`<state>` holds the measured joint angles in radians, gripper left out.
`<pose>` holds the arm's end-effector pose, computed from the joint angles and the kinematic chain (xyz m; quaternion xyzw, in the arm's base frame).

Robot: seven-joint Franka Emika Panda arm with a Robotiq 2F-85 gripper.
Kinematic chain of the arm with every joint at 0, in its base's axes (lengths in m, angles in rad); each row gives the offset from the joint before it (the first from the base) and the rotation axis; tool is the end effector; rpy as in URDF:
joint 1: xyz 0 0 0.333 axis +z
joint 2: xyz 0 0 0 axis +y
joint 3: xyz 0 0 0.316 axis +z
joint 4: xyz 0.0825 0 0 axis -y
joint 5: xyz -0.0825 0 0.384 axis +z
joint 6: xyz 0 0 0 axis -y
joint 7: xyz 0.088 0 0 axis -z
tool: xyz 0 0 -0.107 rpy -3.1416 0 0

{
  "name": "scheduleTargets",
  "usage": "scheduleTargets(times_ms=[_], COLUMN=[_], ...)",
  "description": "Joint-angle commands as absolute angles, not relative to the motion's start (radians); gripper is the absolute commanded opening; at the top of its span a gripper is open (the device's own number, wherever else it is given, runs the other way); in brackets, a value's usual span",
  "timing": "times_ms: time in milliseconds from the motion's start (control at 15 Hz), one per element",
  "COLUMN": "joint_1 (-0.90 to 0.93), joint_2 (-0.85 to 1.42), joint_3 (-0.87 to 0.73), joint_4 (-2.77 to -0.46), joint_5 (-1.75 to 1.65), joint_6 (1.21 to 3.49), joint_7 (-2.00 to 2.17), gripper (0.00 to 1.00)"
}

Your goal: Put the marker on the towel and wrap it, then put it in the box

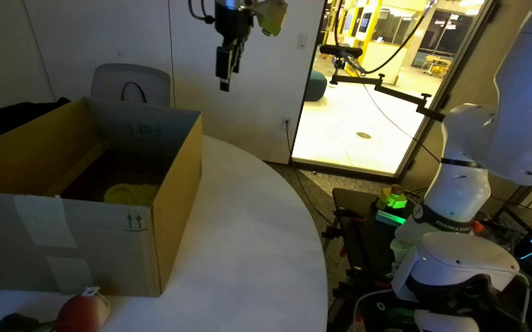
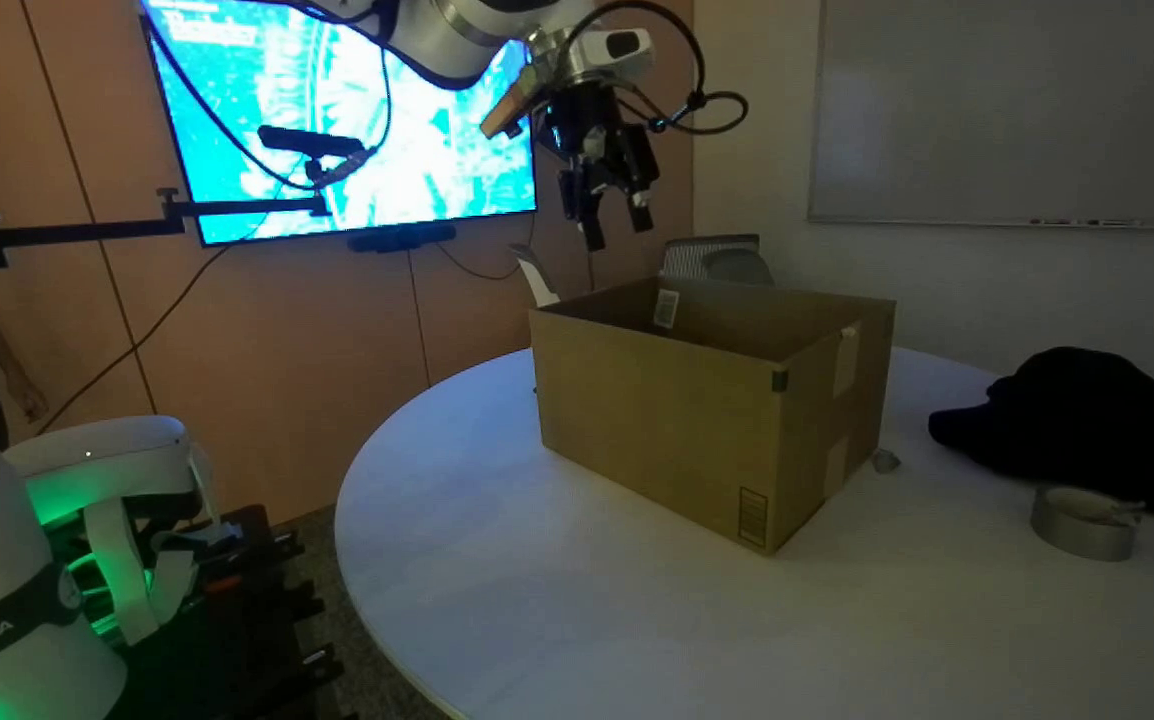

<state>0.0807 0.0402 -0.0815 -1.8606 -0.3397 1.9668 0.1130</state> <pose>0.5812 -0.0215 0.5017 0.9866 0.0040 0.0414 0.1576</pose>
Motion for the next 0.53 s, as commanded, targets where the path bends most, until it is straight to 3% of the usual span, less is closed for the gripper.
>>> scheduleTargets(times_ms=[0,467], joint_1=[0.049,0.046], joint_2=[-0.189,-0.525], joint_3=[-0.046,-0.028], joint_4=[-2.094,-2.445], joint_5=[-0.287,-0.210], joint_6=[1.895,1.795], joint_7=[0.071,0.016], gripper=[1.00,1.00])
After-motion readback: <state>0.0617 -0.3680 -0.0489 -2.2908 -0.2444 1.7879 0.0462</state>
